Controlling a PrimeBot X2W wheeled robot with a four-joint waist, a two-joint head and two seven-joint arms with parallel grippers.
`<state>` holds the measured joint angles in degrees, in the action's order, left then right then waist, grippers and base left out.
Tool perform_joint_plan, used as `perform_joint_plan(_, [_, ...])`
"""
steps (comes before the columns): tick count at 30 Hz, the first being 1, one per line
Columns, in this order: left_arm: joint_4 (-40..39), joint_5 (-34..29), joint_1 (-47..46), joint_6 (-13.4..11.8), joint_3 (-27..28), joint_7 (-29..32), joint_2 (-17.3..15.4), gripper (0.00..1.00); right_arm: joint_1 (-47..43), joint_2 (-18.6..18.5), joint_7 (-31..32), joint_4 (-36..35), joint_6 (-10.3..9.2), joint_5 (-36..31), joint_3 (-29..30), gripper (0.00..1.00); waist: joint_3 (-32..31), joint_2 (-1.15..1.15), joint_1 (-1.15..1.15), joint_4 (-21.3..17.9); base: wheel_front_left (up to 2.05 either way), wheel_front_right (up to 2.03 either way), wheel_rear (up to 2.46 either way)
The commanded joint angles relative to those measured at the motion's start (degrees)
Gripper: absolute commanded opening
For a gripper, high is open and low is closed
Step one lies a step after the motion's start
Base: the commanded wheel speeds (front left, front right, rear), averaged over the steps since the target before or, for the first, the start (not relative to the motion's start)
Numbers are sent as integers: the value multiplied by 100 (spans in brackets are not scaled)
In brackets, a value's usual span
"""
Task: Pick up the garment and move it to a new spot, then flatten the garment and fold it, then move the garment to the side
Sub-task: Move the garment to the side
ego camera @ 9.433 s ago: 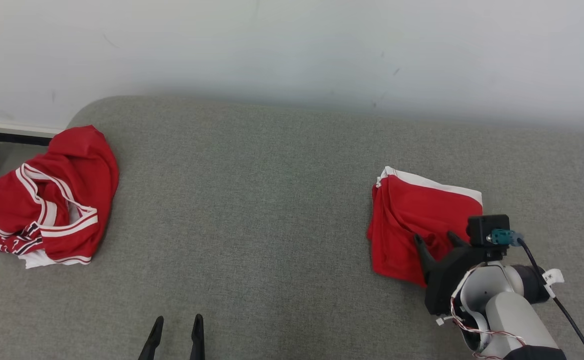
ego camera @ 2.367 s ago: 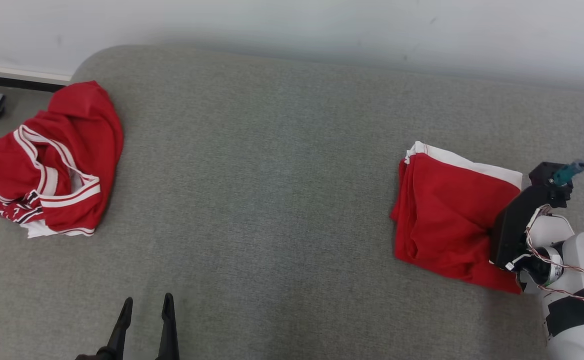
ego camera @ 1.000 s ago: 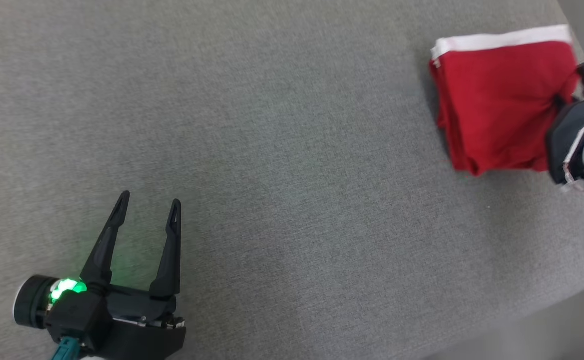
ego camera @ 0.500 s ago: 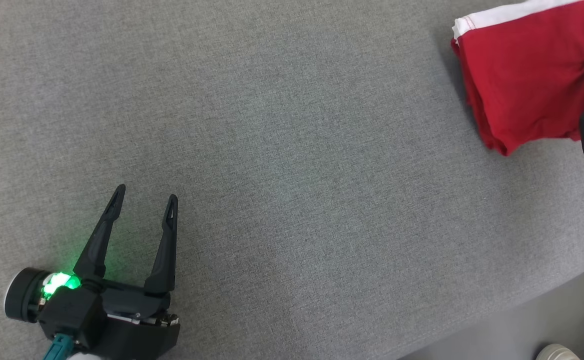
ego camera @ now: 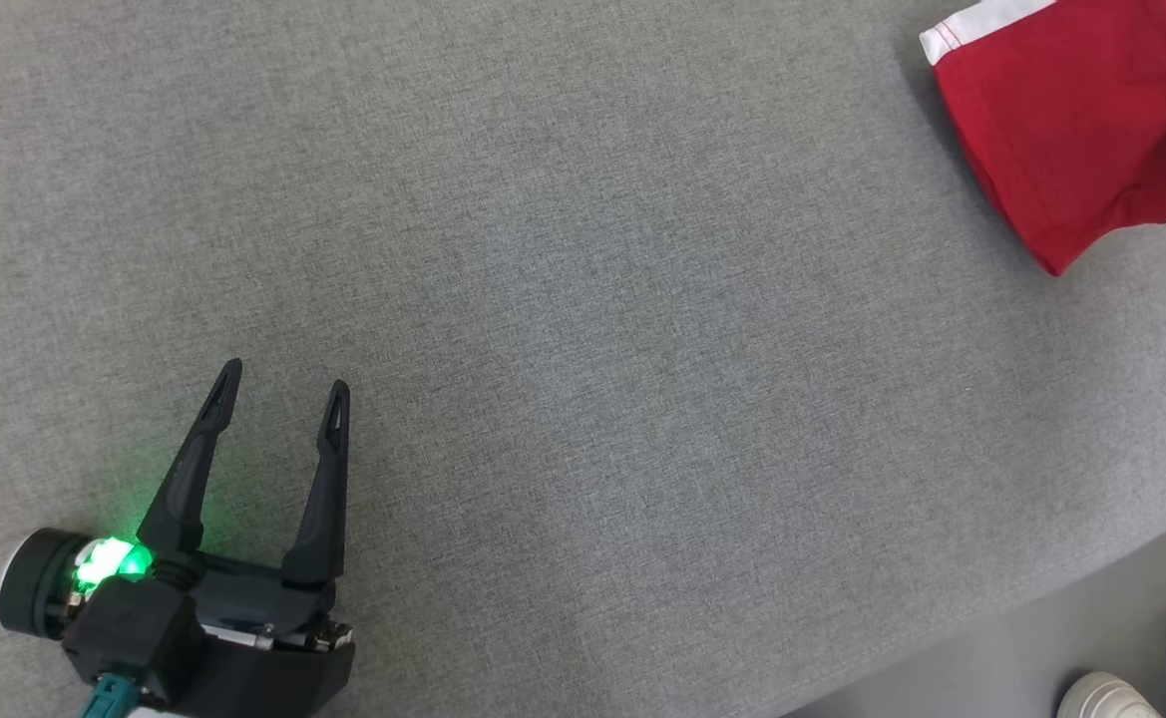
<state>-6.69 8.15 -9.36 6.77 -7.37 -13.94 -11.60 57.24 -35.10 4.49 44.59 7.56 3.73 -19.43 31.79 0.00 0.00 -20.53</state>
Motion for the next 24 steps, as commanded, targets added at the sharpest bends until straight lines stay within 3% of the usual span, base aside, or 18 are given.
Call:
perform_joint_plan(1, [100, 20, -2, -19, -28, 38, -23, 100, -39, 114, -5, 66, -16, -49, 113, 0, 1, 0, 0, 9, 0, 0, 0])
perform_joint_plan(5, [95, 25, -24, -20, -75, 52, -20, 100, -93, 233, -99, 154, -16, -170, 433, 0, -2, 0, 0, 43, 0, 0, 0])
perform_joint_plan(6, [95, 32, -26, -26, -74, 55, -29, 100, -114, 264, -94, 181, -16, -203, 517, 31, -6, 0, 0, 55, 0, 0, 0])
perform_joint_plan(7, [102, 37, -24, -31, -75, 54, -34, 100, -135, 308, -99, 185, -16, -256, 577, 47, -19, 0, 0, 66, 0, 0, 0])
perform_joint_plan(8, [110, 37, -21, -38, -74, 52, -40, 100, -145, 337, -99, 192, -16, -305, 670, 100, -30, 0, 0, 73, 0, 0, 0])
perform_joint_plan(16, [232, 93, -3, -69, -153, -43, 75, 100, -475, 653, 157, 221, -16, -690, 1472, 100, -393, 0, 0, 253, 0, 0, 0])
perform_joint_plan(24, [420, 194, 123, -147, -101, -111, 193, 100, -868, 922, 86, 47, -16, -557, 1579, 100, -842, 0, 0, 467, 0, 0, 0])
